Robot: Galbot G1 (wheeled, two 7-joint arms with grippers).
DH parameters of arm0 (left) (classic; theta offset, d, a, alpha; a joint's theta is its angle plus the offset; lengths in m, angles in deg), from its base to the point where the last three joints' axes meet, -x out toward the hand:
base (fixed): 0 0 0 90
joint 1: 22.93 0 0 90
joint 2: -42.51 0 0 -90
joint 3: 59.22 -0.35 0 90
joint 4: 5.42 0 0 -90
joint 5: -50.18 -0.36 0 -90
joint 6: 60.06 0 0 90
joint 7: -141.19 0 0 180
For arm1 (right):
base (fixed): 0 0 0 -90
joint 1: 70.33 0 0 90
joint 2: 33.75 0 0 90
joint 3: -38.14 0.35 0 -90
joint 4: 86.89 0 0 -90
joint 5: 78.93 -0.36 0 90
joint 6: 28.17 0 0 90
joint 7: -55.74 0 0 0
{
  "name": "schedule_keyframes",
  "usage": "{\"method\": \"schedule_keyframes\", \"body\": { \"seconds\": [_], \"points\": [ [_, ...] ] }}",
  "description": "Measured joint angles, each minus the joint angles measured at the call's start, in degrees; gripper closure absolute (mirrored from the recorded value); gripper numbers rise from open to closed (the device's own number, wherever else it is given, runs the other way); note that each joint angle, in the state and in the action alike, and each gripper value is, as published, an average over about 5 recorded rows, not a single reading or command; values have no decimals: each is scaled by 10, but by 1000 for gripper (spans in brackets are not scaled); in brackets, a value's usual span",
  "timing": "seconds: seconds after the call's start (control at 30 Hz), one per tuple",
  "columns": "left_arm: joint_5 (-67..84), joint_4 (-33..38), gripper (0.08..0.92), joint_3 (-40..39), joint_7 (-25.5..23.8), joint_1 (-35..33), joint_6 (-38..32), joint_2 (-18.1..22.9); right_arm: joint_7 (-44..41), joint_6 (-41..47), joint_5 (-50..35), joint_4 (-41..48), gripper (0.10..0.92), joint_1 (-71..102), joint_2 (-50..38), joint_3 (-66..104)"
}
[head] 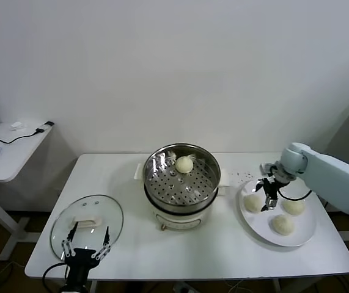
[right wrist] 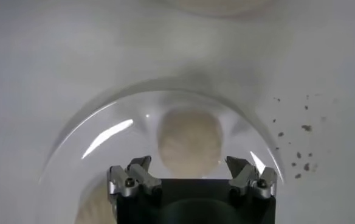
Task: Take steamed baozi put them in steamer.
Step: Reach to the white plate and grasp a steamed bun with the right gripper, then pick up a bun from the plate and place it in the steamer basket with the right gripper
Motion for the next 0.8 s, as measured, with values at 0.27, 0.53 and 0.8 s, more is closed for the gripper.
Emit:
{"method": "schedule_keyframes", "body": {
  "seconds": [0.27,0.53,0.8],
  "points": [
    [-1,-3,177,0,0,0,0,1,0,1,7,21,256,18,13,21],
    [-2,-3,177,-1,0,-1,-1,2,-3,2,5,32,401,20,13,31],
    [-3,-3,177,-2,0,-4,-3,3,-4,4,-5,30,423,15,7,33]
  ]
}}
